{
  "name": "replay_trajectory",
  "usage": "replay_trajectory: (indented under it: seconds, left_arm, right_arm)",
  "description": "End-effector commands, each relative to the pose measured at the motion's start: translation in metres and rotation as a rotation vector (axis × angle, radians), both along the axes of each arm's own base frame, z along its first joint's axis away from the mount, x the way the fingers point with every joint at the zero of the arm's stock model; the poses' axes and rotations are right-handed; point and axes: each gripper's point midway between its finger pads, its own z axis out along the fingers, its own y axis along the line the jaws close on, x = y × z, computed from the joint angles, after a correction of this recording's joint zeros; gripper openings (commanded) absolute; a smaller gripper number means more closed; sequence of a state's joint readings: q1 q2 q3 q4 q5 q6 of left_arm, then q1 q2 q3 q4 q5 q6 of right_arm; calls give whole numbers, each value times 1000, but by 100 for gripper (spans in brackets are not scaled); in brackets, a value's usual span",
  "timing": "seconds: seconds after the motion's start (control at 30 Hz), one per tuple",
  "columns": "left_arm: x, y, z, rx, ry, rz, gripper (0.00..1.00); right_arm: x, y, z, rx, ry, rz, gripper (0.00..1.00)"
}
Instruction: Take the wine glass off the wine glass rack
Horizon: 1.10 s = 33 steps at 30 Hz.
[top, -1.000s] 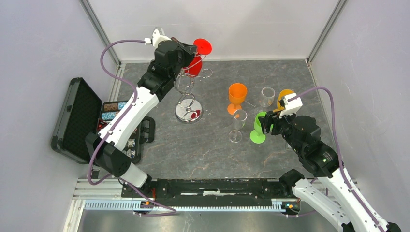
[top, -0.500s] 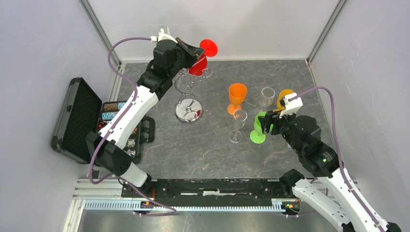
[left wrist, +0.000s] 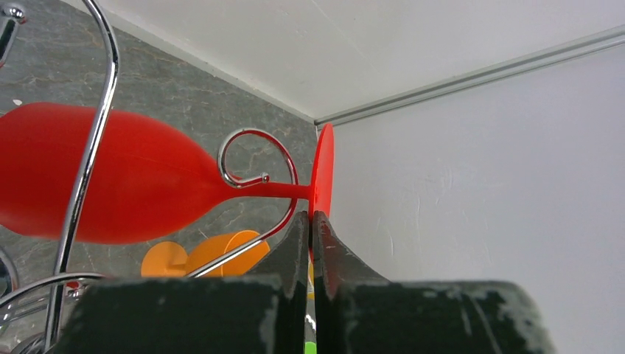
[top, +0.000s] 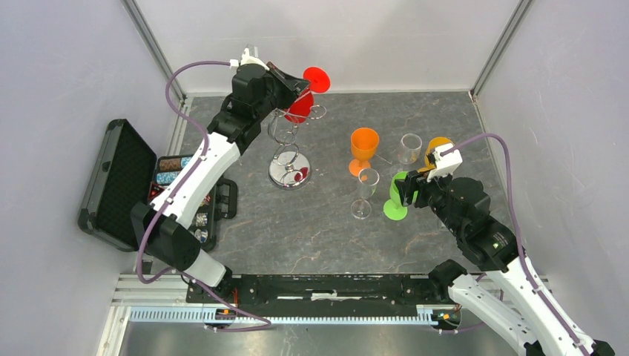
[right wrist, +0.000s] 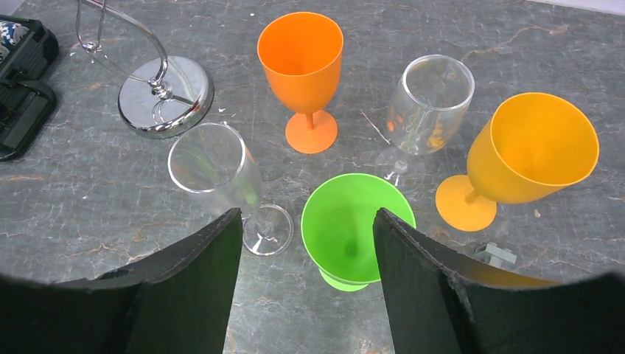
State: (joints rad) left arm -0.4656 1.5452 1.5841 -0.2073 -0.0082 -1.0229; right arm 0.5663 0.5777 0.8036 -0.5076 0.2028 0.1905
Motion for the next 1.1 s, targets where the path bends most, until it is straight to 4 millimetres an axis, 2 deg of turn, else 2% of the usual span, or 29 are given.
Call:
replay_trajectory:
  seconds: [0.0,0.23,0.53,0.7,0.93,1.07]
  left_arm:
    - [-20,9,36,-25,-93,-29,2]
    - [-16,40,45,-21,-113,42,2]
    - [8,54,52,-36,-123,79,2]
    - [21,47,52,-33,-139,55,2]
    - [40,32,64,-45,-213,0,2]
    - [43,14,74,-56,-264,-94,2]
  right_arm:
    - [4,4,10,38,-30,2,70]
    - [5,5,9,42,-28,5,70]
    - [5,5,11,42,-31,5,71]
    - [5,6,11,37,-34,10,72]
    - [5,6,13,36,-36,15,73]
    - [4,7,15,40,-39,20,73]
